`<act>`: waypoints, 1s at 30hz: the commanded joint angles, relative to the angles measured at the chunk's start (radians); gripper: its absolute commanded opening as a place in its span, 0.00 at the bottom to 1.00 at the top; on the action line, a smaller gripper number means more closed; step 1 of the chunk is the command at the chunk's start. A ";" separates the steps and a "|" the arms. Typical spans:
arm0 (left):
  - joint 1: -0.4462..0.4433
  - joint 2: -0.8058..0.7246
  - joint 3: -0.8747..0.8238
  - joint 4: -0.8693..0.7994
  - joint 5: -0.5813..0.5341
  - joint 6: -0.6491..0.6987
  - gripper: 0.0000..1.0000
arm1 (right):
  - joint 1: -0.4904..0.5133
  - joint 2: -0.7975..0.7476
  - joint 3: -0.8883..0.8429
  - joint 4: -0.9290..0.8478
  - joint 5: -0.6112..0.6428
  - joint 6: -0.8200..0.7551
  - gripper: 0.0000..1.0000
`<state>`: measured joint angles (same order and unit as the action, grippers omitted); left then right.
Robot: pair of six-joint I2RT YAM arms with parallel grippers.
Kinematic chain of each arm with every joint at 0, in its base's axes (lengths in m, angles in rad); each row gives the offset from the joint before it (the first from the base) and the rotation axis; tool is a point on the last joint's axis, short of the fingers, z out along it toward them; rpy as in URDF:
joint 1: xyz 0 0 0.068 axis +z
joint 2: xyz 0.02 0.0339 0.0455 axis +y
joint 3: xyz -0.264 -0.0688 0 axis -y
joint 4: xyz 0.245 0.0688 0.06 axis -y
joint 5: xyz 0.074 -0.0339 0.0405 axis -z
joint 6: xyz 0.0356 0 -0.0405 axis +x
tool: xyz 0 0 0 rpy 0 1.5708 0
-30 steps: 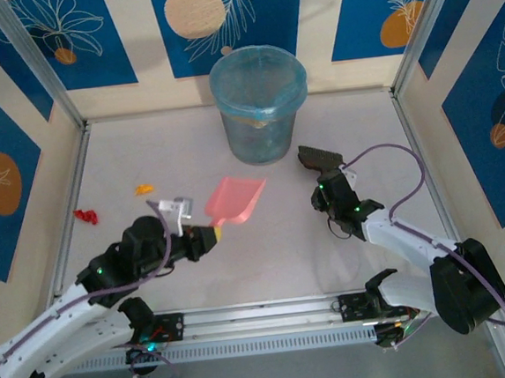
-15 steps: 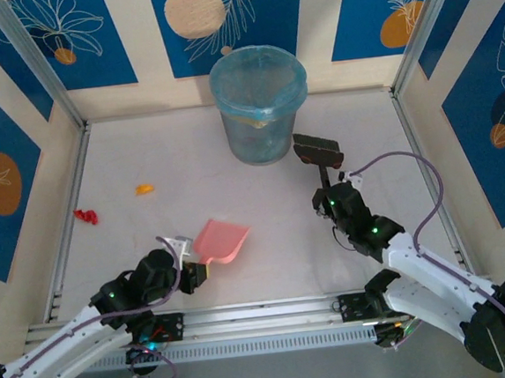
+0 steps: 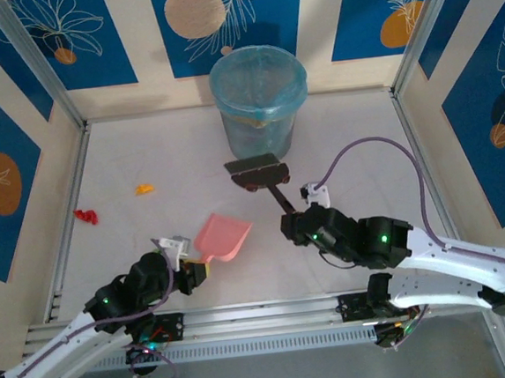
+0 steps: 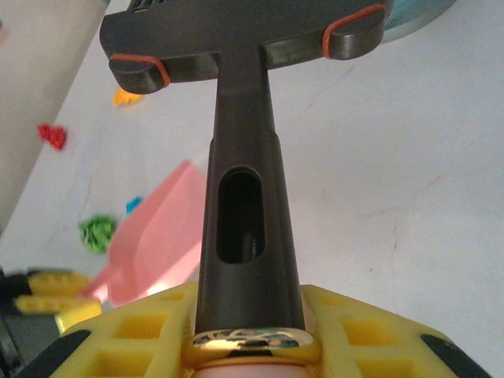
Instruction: Sweep away the paper scraps from the table
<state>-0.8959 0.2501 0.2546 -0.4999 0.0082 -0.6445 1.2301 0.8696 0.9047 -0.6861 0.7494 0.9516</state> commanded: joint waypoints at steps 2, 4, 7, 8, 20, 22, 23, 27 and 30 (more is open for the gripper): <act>-0.011 -0.046 -0.009 -0.016 0.008 0.002 0.00 | 0.122 0.049 0.071 -0.059 0.096 -0.005 0.00; -0.011 -0.034 -0.011 -0.009 0.014 -0.001 0.00 | 0.160 0.089 0.094 -0.036 0.066 -0.054 0.00; -0.012 -0.003 -0.015 0.021 0.045 -0.001 0.00 | 0.168 0.179 0.162 -0.049 -0.008 -0.111 0.00; -0.013 0.006 -0.015 0.029 0.056 -0.001 0.00 | 0.168 0.213 0.188 -0.061 -0.028 -0.132 0.00; -0.064 0.040 0.001 0.104 0.145 0.028 0.00 | 0.030 0.514 0.446 -0.148 -0.188 -0.328 0.00; -0.088 0.024 0.011 0.103 0.140 0.025 0.00 | 0.003 0.498 0.454 -0.148 -0.204 -0.330 0.00; -0.101 0.014 0.017 0.095 0.126 0.022 0.00 | 0.002 0.477 0.452 -0.142 -0.213 -0.336 0.00; -0.121 -0.028 0.058 0.025 -0.001 -0.007 0.00 | 0.023 0.328 0.387 -0.074 -0.210 -0.323 0.00; -0.121 -0.032 0.103 -0.007 -0.115 -0.022 0.00 | 0.017 0.183 0.294 -0.007 -0.190 -0.273 0.00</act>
<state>-1.0092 0.2314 0.2939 -0.4881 0.0174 -0.6533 1.2465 1.1774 1.2434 -0.7769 0.5488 0.6533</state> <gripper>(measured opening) 0.264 0.315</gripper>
